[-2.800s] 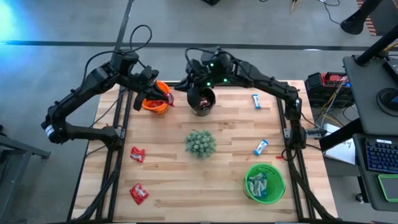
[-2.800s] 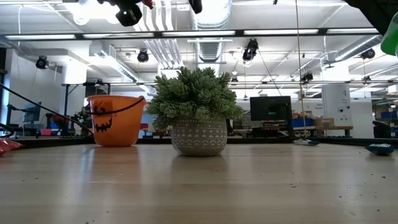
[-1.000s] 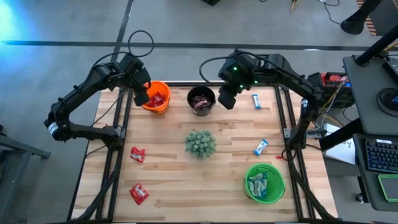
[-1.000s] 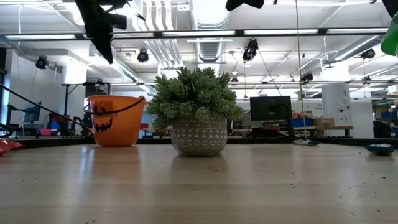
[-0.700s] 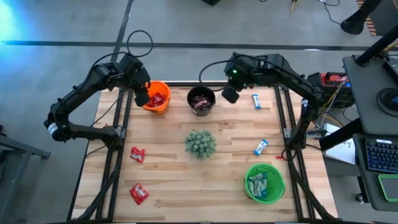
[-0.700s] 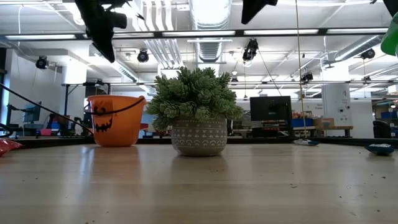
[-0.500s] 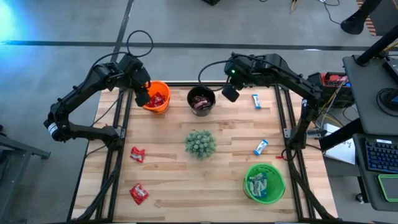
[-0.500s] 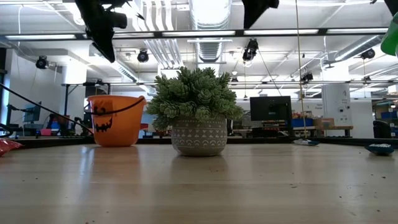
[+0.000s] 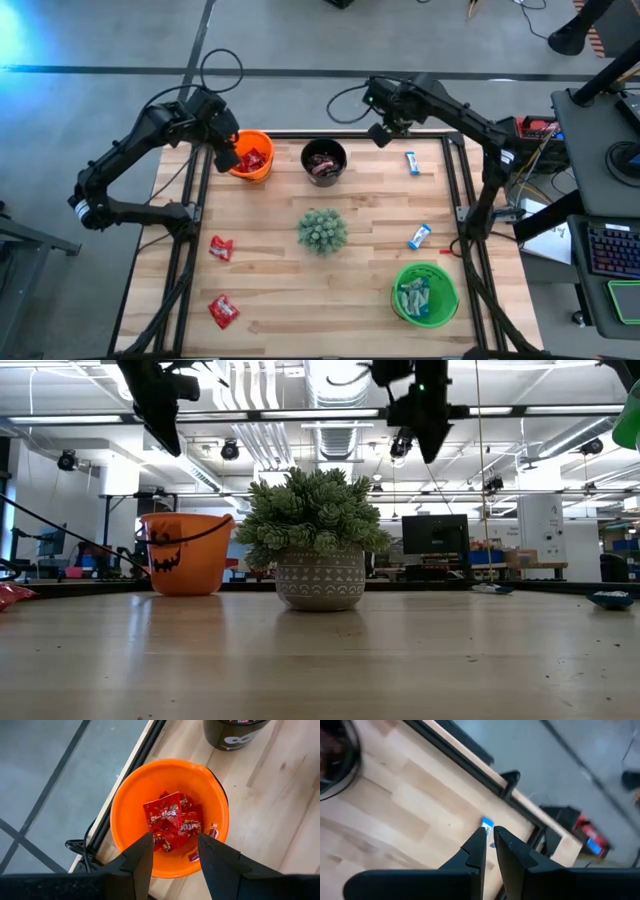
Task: Sort candy
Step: Put the blue chocolate into the green bucket
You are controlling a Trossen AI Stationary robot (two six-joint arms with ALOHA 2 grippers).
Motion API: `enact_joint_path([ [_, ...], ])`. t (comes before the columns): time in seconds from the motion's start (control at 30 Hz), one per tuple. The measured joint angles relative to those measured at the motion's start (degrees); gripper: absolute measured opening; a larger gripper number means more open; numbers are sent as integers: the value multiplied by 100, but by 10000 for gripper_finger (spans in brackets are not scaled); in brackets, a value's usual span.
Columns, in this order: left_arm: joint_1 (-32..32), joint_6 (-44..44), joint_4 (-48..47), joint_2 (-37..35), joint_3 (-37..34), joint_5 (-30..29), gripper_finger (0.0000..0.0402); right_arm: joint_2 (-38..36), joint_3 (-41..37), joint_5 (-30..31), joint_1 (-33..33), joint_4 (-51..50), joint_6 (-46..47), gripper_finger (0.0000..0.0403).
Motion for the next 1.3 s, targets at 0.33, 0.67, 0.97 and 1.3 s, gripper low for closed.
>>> enact_joint_path([
  [0.33,4,254,-38,-161,-1,0,137,13,-833,-1609,-1382,11,290,34],
  [0.67,2,547,-42,-289,-1,-9,137,22,-1720,-2555,-1861,206,281,34],
  [0.97,2,722,-42,-377,-1,-13,137,22,-1723,-3210,-1812,573,239,34],
  [1.3,2,702,-37,-377,-1,-20,137,22,-1664,-3907,-1799,791,122,34],
])
